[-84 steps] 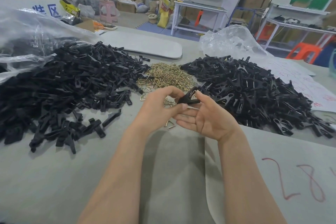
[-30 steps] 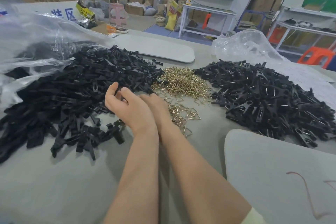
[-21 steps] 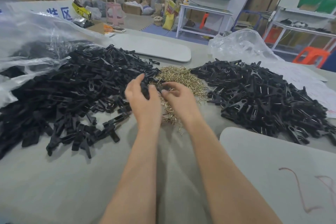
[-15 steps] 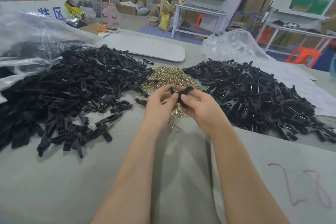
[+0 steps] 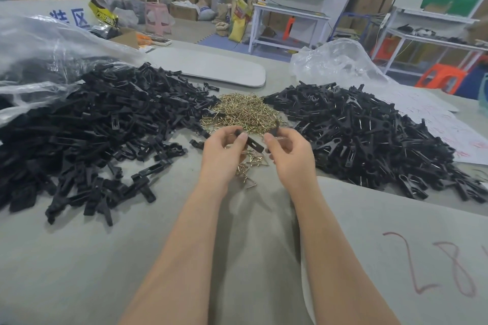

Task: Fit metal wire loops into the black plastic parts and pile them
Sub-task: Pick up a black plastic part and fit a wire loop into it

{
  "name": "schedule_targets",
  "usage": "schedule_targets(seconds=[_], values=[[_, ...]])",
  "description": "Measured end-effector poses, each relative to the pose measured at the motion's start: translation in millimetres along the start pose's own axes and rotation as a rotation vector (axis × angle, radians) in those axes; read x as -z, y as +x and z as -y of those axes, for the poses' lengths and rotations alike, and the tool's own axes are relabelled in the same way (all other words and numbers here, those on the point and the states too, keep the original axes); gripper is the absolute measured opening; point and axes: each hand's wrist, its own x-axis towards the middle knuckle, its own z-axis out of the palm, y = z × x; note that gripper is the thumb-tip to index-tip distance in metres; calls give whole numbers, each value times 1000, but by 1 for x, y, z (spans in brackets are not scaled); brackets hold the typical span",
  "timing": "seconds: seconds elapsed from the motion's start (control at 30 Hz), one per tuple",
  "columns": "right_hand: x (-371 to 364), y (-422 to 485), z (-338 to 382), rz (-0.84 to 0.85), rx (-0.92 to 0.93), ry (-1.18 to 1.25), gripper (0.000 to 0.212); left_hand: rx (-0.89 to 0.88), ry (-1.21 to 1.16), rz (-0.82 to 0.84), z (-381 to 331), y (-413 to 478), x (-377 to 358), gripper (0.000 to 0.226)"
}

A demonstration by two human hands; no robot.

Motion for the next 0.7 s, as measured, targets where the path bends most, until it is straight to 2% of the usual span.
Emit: schedule_targets(seconds=[0.07, 0.2, 0.33, 0.5, 0.7], values=[[-3, 0, 0, -4, 57, -54, 3, -8, -15, -14, -1, 0, -2, 12], [-12, -2, 0, 33, 89, -98, 20, 5, -88, -45, 0, 2, -2, 20], [-14, -4, 2, 7, 128, -150, 18, 27, -117, 17, 2, 2, -4, 19], [-10, -2, 5, 79, 29, -16, 15, 49, -187, 19, 3, 3, -3, 13], [-9, 1, 6, 55, -30, 97, 20, 70, -231, 32, 0, 1, -4, 17]])
